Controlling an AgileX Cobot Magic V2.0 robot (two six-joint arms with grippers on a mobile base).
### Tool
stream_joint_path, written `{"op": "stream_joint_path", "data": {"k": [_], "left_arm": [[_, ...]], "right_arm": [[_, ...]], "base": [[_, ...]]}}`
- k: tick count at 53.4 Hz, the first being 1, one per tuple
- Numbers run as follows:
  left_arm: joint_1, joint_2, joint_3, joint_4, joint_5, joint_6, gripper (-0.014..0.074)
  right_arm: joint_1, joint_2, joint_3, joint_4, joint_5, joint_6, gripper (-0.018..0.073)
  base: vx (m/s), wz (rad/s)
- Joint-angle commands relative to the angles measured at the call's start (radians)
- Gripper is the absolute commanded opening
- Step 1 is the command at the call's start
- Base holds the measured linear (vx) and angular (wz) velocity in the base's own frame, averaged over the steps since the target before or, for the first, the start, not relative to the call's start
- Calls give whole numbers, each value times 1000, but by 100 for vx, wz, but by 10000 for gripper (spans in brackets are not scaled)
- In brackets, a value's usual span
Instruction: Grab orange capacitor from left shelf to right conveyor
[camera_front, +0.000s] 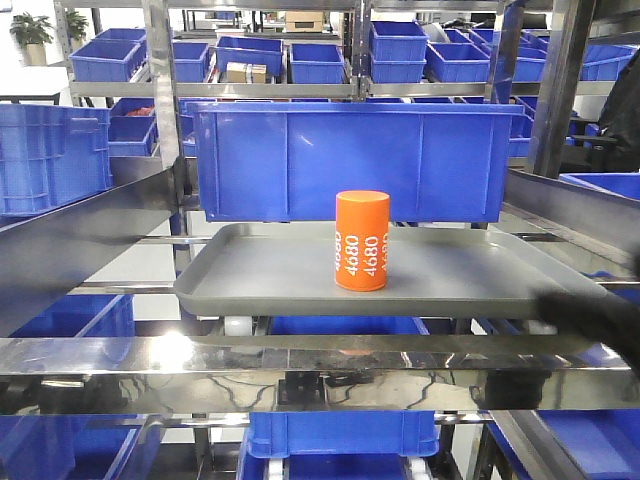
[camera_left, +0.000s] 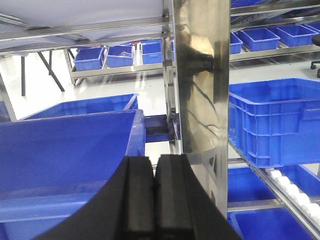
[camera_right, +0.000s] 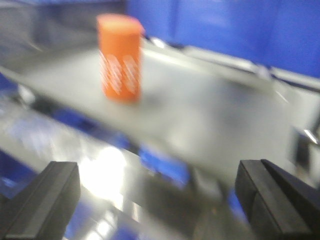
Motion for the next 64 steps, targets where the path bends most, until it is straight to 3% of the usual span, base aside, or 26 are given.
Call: {"op": "stream_joint_path", "data": {"k": [1, 13, 28, 45, 64], "left_arm": [[3, -12, 32, -4, -82, -2, -6], [3, -12, 32, -4, -82, -2, -6], [3, -12, 32, -4, -82, -2, -6], [3, -12, 32, -4, -82, -2, -6], [3, -12, 32, -4, -82, -2, -6]], "right_arm": [[0, 74, -87, 146, -56, -88, 666], [15, 253, -227, 264, -15, -156, 666], [142, 413, -349, 273, -110, -180, 666], [210, 518, -374, 285, -208, -177, 666], [233, 583, -374, 388, -213, -217, 640]], "base": [[0, 0], [0, 0], [0, 0], [0, 0], [0, 0]]}}
